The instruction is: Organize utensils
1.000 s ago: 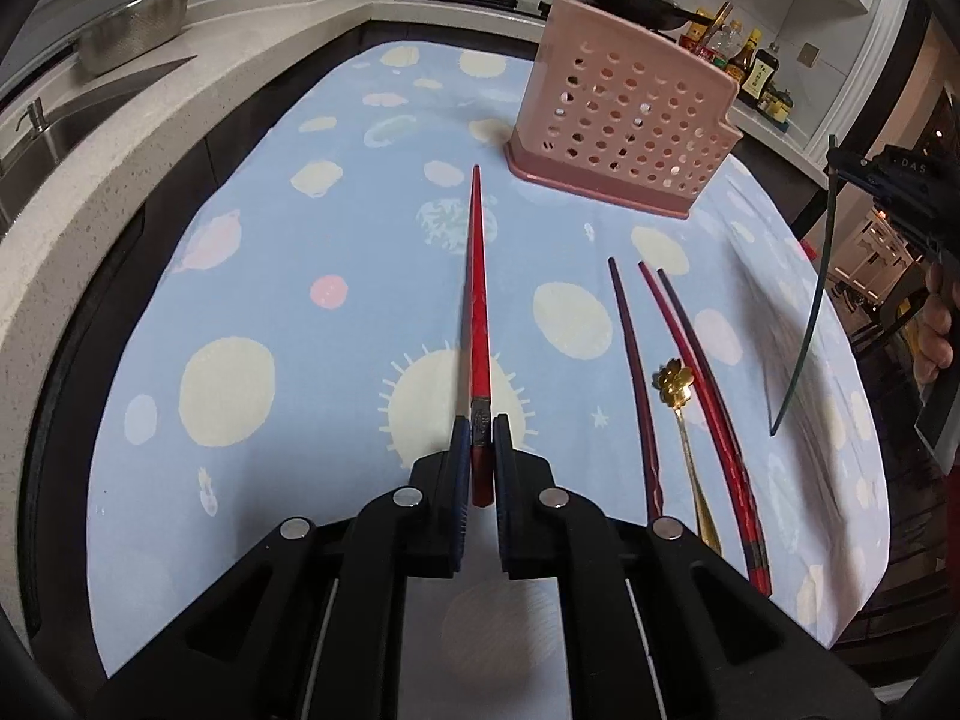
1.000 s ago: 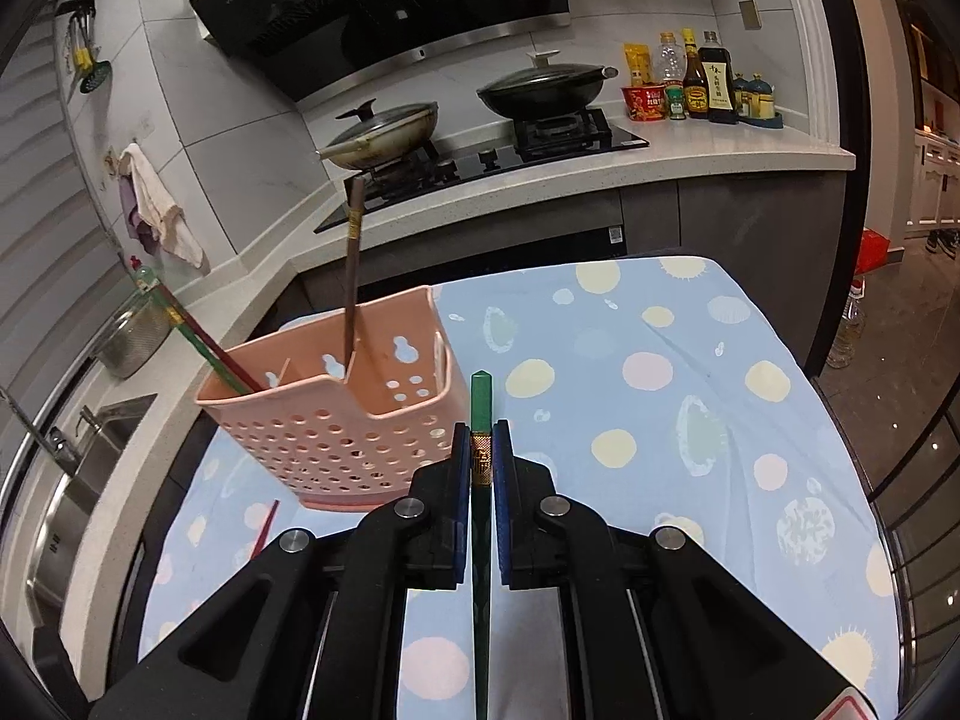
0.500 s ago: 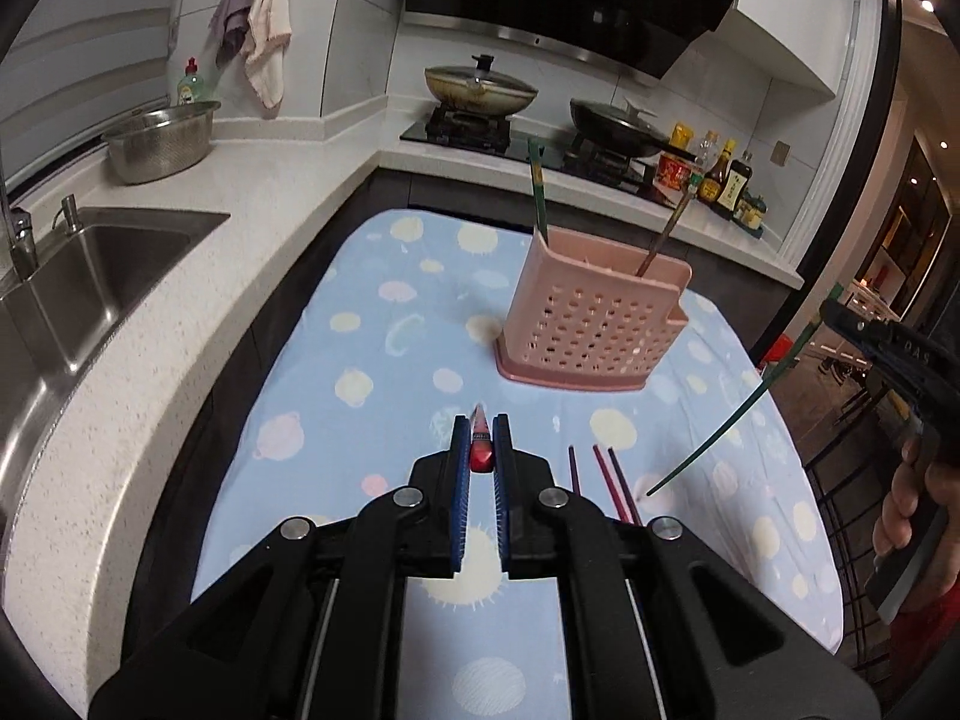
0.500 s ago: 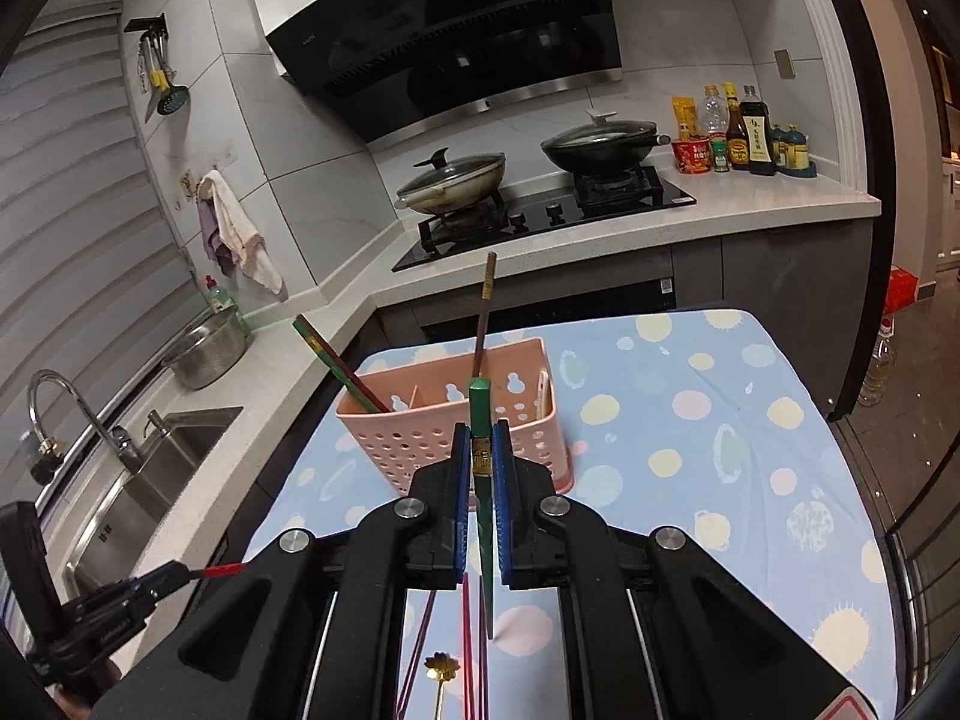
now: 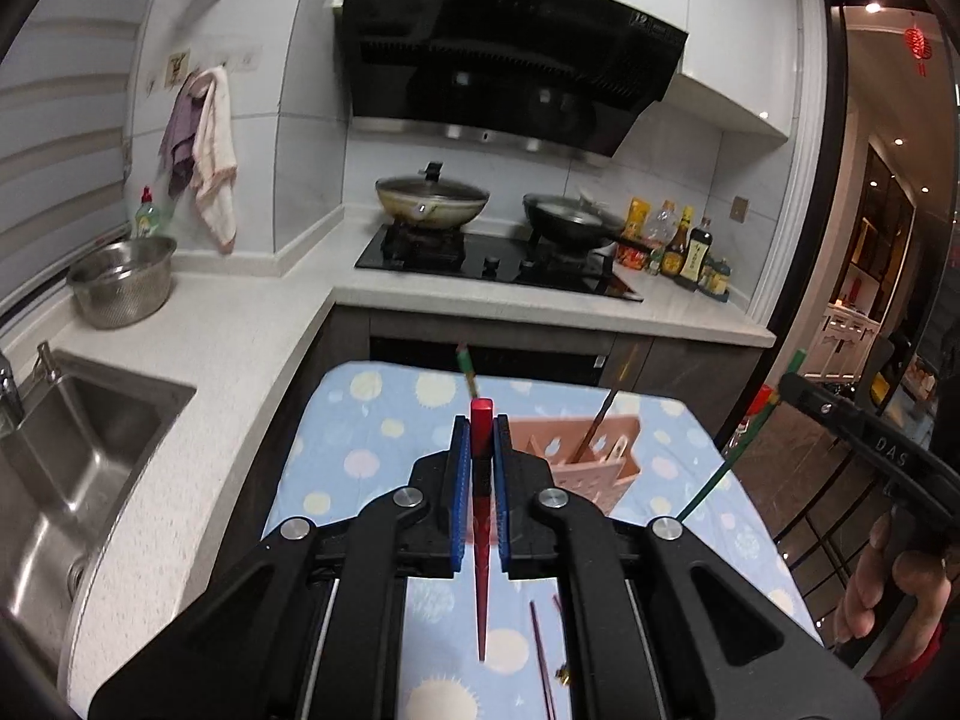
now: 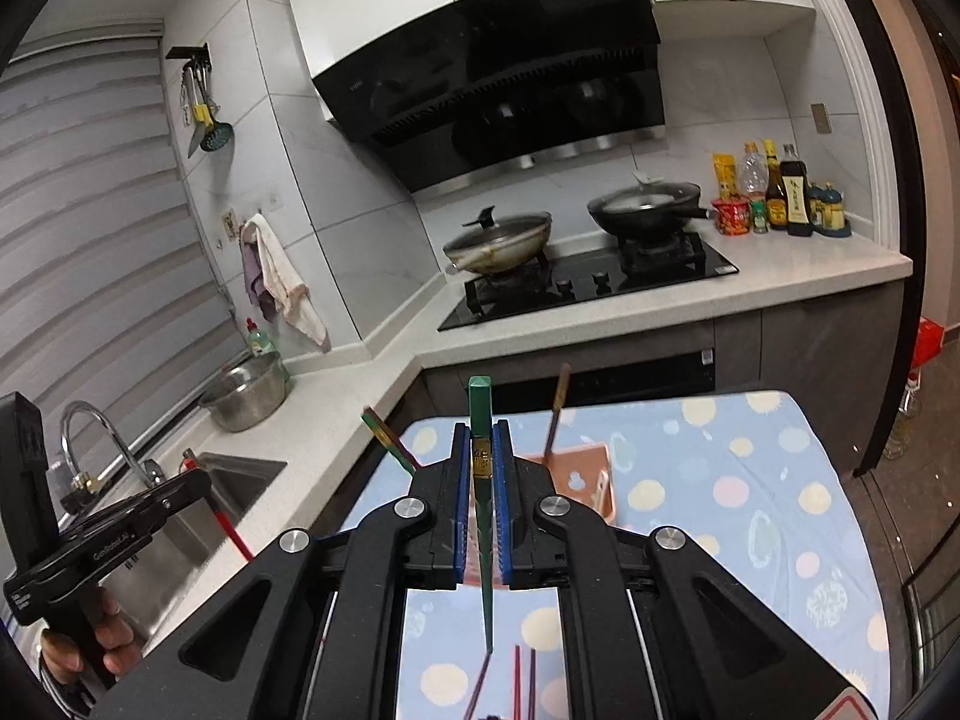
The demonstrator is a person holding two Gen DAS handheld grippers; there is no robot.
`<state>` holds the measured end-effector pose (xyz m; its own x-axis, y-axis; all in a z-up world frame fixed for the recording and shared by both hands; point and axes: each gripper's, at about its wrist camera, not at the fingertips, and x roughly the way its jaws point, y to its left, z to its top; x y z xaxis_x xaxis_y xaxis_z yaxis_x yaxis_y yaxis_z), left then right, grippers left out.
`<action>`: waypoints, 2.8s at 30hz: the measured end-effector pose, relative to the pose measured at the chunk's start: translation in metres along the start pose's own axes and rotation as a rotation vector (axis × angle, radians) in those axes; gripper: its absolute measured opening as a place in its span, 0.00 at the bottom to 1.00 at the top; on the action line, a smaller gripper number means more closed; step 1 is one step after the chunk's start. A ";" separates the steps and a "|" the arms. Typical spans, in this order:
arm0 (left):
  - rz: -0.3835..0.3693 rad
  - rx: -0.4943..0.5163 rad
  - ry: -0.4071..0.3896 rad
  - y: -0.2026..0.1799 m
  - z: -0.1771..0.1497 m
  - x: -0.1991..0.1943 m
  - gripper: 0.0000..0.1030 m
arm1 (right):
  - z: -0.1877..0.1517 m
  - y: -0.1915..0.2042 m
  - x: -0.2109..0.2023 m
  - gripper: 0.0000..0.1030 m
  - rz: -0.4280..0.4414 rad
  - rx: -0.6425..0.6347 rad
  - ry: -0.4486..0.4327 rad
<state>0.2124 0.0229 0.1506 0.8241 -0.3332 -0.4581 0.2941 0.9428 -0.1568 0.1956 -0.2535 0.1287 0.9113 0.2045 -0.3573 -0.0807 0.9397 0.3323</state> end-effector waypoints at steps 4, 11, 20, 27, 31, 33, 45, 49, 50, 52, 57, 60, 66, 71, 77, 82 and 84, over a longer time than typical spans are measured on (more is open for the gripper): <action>-0.039 0.004 -0.055 -0.012 0.030 0.000 0.07 | 0.026 0.005 0.010 0.07 0.010 0.002 -0.043; -0.070 0.020 -0.162 -0.030 0.086 0.015 0.07 | 0.061 0.001 0.043 0.07 0.020 0.038 -0.075; -0.061 0.042 -0.165 -0.037 0.100 0.069 0.07 | 0.062 -0.011 0.089 0.07 -0.005 0.056 -0.050; -0.046 0.025 -0.062 -0.028 0.070 0.111 0.07 | 0.031 -0.028 0.118 0.07 -0.040 0.072 0.045; -0.050 0.011 -0.019 -0.023 0.058 0.122 0.07 | 0.021 -0.033 0.122 0.13 -0.073 0.066 0.068; -0.047 -0.004 -0.007 -0.020 0.055 0.123 0.14 | 0.020 -0.034 0.119 0.23 -0.083 0.063 0.064; 0.021 0.012 -0.026 -0.020 0.038 0.084 0.43 | 0.014 -0.023 0.073 0.31 -0.068 0.016 0.053; 0.028 0.017 0.006 -0.020 0.017 0.068 0.43 | -0.006 -0.018 0.052 0.31 -0.074 -0.006 0.079; 0.035 0.017 0.017 -0.019 0.010 0.064 0.43 | -0.014 -0.017 0.045 0.31 -0.085 -0.015 0.087; 0.036 0.018 0.036 -0.019 -0.004 0.056 0.43 | -0.027 -0.015 0.035 0.32 -0.090 -0.018 0.104; 0.055 0.000 0.111 -0.016 -0.055 0.039 0.43 | -0.080 -0.014 0.003 0.35 -0.135 -0.048 0.173; 0.071 -0.008 0.161 -0.017 -0.091 0.029 0.43 | -0.120 -0.017 -0.015 0.36 -0.176 -0.062 0.236; 0.066 -0.015 0.287 -0.020 -0.169 0.014 0.43 | -0.197 -0.031 -0.042 0.36 -0.215 -0.018 0.371; 0.041 -0.036 0.390 -0.024 -0.229 0.008 0.47 | -0.248 -0.034 -0.053 0.36 -0.213 -0.016 0.463; 0.016 -0.024 0.467 -0.040 -0.269 -0.001 0.47 | -0.284 -0.022 -0.060 0.36 -0.203 -0.066 0.520; -0.002 0.011 0.485 -0.052 -0.283 0.001 0.47 | -0.293 -0.019 -0.057 0.36 -0.192 -0.074 0.546; -0.019 0.014 0.491 -0.054 -0.285 0.002 0.47 | -0.296 -0.018 -0.055 0.36 -0.190 -0.079 0.553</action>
<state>0.0600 -0.0274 -0.0912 0.4937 -0.3056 -0.8142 0.3166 0.9351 -0.1590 0.0273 -0.2012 -0.1156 0.5688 0.1228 -0.8132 0.0144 0.9871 0.1592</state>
